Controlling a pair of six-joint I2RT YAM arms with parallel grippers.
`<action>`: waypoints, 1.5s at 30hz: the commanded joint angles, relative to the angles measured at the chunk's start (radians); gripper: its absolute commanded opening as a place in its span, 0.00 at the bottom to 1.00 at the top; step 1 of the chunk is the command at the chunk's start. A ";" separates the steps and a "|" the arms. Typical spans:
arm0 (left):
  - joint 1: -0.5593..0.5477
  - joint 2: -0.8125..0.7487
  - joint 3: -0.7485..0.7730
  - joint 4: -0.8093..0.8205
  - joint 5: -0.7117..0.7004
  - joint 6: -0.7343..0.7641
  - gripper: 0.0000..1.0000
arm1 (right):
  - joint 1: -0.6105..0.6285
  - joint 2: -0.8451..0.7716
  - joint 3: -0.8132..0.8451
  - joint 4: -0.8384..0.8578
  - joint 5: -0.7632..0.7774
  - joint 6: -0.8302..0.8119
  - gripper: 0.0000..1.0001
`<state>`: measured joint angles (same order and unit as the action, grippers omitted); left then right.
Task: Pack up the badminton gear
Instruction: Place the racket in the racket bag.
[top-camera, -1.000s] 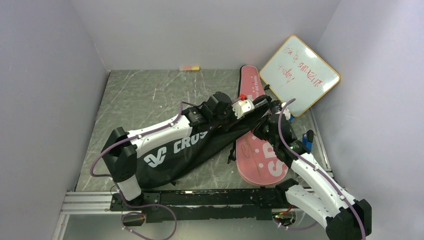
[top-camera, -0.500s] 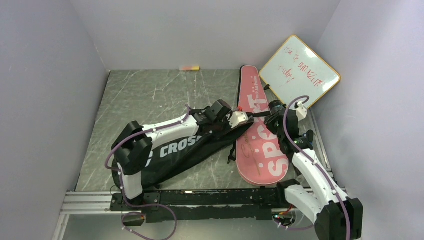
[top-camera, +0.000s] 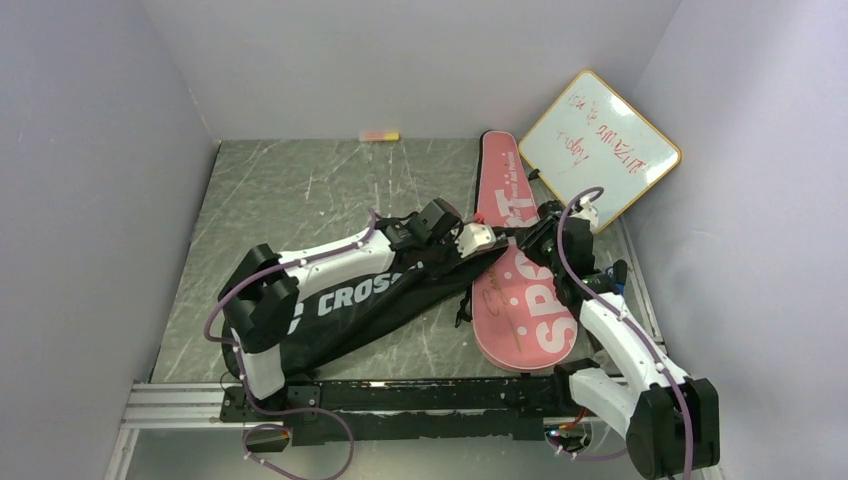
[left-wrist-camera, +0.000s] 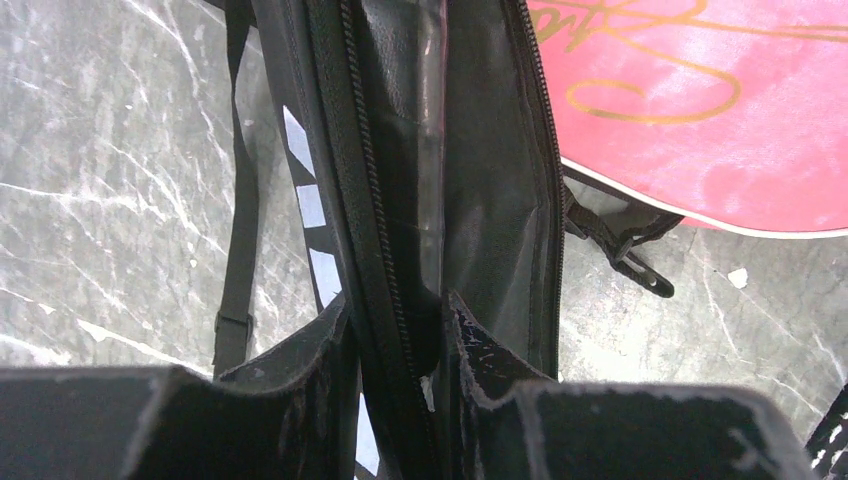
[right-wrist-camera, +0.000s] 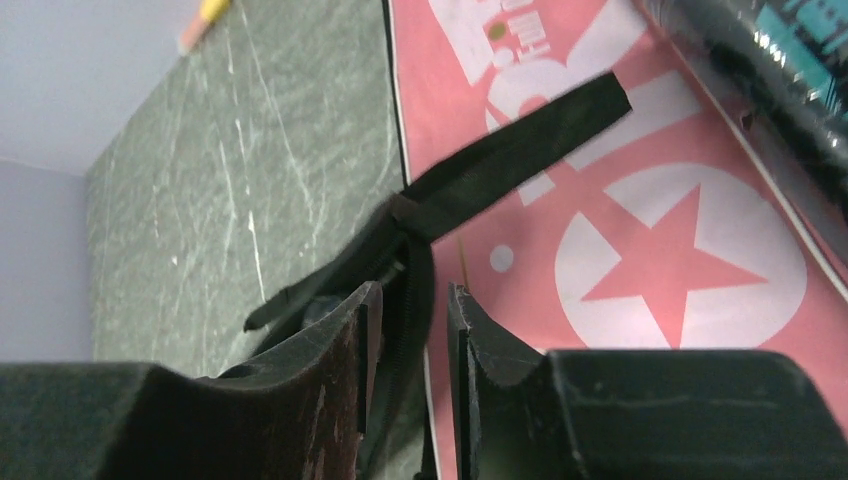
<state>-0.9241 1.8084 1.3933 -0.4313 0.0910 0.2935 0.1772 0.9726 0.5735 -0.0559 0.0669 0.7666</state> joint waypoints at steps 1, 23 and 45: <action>-0.003 -0.089 0.024 0.035 -0.009 0.016 0.05 | -0.005 -0.004 -0.048 0.074 -0.049 0.012 0.34; -0.003 -0.123 0.032 0.024 -0.048 -0.034 0.05 | -0.007 -0.081 -0.098 0.088 -0.150 0.028 0.41; -0.003 -0.154 0.021 0.035 0.014 -0.030 0.05 | -0.006 -0.032 -0.086 0.223 -0.265 0.029 0.40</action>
<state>-0.9241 1.7229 1.3933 -0.4351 0.0669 0.2680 0.1726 0.9394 0.4595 0.0814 -0.1627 0.7948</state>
